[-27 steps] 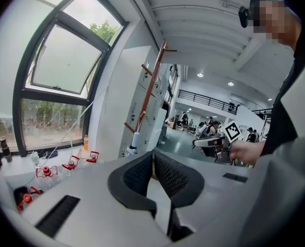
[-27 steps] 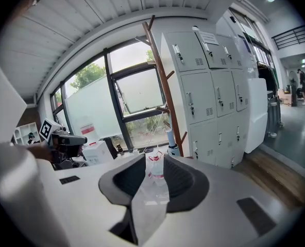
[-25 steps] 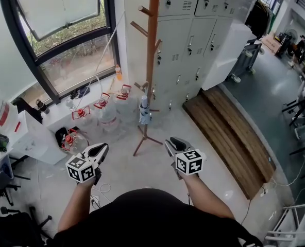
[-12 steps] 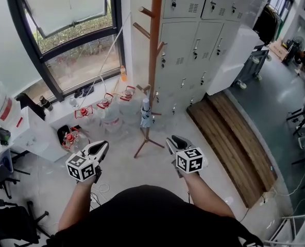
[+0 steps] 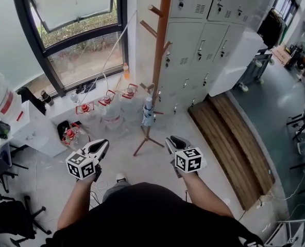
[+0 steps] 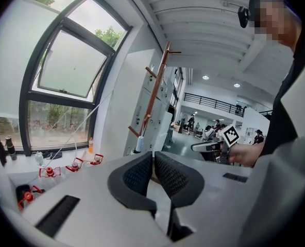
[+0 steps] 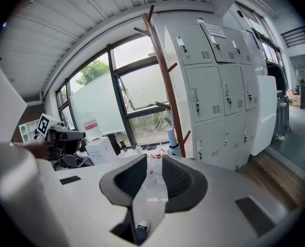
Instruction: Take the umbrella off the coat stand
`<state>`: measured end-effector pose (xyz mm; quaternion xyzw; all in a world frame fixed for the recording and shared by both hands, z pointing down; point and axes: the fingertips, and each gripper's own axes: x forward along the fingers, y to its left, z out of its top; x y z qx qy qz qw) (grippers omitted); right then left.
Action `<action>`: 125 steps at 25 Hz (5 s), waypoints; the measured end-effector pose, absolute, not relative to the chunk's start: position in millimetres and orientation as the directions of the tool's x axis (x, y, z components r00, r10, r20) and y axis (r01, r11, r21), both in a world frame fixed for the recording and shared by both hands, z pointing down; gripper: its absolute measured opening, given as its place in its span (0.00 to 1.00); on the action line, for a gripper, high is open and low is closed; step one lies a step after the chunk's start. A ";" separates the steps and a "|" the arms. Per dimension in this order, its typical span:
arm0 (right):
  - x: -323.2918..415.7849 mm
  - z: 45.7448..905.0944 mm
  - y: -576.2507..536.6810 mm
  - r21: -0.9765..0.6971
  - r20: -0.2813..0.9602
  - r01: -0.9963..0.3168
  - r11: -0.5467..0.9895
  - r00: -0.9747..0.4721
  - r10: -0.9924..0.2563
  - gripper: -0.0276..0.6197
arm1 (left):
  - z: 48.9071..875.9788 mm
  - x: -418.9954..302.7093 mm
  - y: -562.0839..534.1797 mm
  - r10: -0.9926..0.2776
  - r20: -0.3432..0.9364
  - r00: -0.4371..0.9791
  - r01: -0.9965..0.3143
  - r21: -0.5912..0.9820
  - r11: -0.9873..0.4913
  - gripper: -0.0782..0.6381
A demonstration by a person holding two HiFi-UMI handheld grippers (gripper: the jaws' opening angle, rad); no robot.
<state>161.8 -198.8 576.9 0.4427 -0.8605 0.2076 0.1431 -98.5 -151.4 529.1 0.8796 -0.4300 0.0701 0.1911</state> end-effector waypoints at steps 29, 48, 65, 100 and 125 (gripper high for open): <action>123.2 567.5 -314.2 -0.230 0.428 -0.886 0.403 -0.465 -0.775 0.07 | 536.7 -159.1 -291.7 -0.655 0.312 0.688 -0.725 0.308 -0.616 0.15; 101.8 592.1 -414.9 -0.225 0.440 -0.888 0.402 -0.460 -0.771 0.14 | 561.7 -185.2 -348.5 -0.654 0.345 0.673 -0.739 0.332 -0.586 0.15; 79.6 613.0 -478.0 -0.243 0.440 -0.865 0.438 -0.501 -0.745 0.18 | 574.0 -181.4 -382.9 -0.636 0.383 0.670 -0.742 0.323 -0.587 0.15; 60.9 627.2 -501.5 -0.266 0.439 -0.849 0.457 -0.529 -0.726 0.08 | 586.2 -187.4 -381.2 -0.625 0.411 0.664 -0.747 0.331 -0.576 0.15; 56.9 604.6 -467.8 -0.292 0.407 -0.803 0.519 -0.595 -0.693 0.07 | 568.8 -178.7 -349.8 -0.666 0.372 0.647 -0.763 0.342 -0.549 0.16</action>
